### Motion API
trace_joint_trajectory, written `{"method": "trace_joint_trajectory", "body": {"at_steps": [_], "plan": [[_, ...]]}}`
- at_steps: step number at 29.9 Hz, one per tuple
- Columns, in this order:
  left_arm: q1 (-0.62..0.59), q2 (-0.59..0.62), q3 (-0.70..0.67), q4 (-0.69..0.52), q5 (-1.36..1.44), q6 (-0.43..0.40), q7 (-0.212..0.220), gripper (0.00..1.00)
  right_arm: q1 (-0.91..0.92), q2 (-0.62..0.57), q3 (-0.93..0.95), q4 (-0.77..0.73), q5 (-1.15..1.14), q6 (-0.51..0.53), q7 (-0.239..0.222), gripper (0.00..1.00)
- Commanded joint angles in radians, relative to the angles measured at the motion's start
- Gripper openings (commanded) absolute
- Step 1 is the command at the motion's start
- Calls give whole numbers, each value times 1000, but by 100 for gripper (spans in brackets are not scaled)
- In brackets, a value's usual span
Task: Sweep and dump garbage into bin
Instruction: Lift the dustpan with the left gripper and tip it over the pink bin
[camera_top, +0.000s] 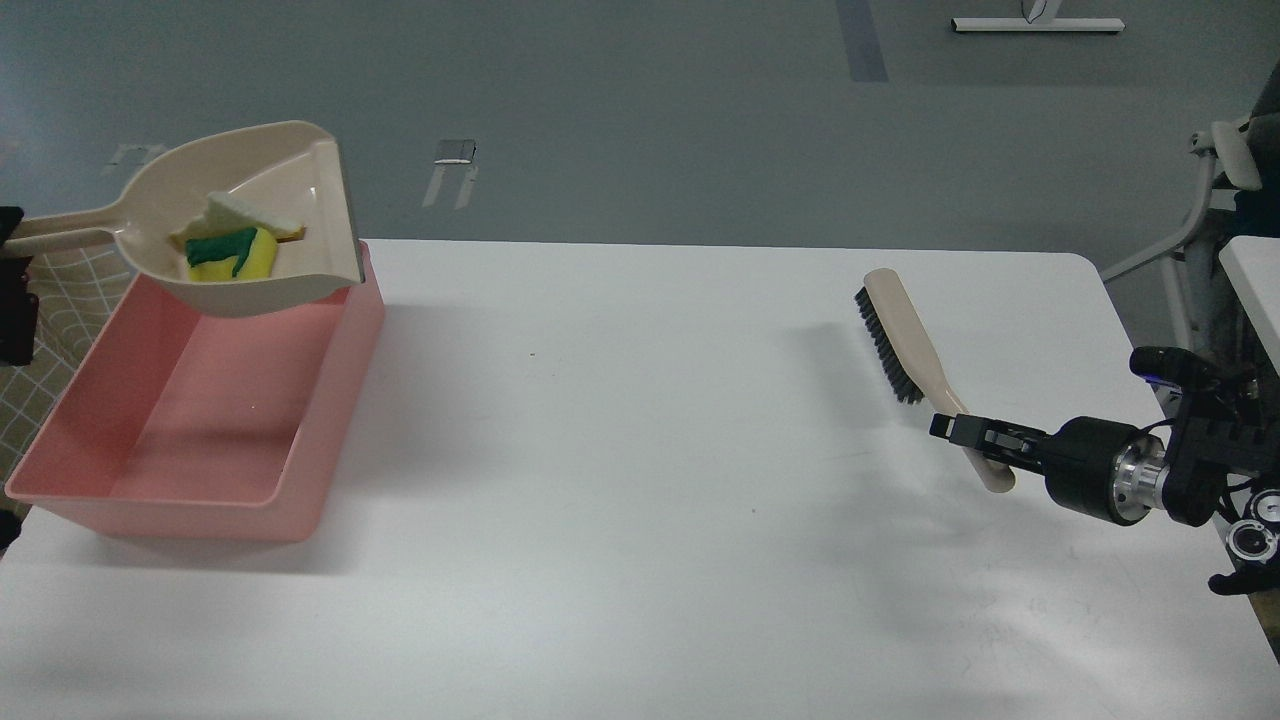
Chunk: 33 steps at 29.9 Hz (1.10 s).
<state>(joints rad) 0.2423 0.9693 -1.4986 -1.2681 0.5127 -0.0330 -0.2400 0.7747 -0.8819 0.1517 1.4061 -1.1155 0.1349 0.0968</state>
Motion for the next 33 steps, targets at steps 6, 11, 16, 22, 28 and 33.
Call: {"method": "trace_joint_trajectory", "body": {"at_steps": [6,11,16,22,28,33], "plan": [[45,144,-19,19,157,-5,-100,0,0,15,2,2,0,-1,0,0],[45,189,-19,19,336,-4,-156,0,0,8,2,10,0,-3,0,0],[46,187,-19,19,562,51,-171,0,0,6,2,17,0,-4,0,0],[46,196,-17,24,724,142,-176,0,0,8,2,19,0,-4,0,0],[45,262,-17,33,785,246,-193,0,0,6,2,24,0,-4,0,0],[34,330,-22,33,770,323,-194,0,0,3,2,22,0,-4,4,0]]}}
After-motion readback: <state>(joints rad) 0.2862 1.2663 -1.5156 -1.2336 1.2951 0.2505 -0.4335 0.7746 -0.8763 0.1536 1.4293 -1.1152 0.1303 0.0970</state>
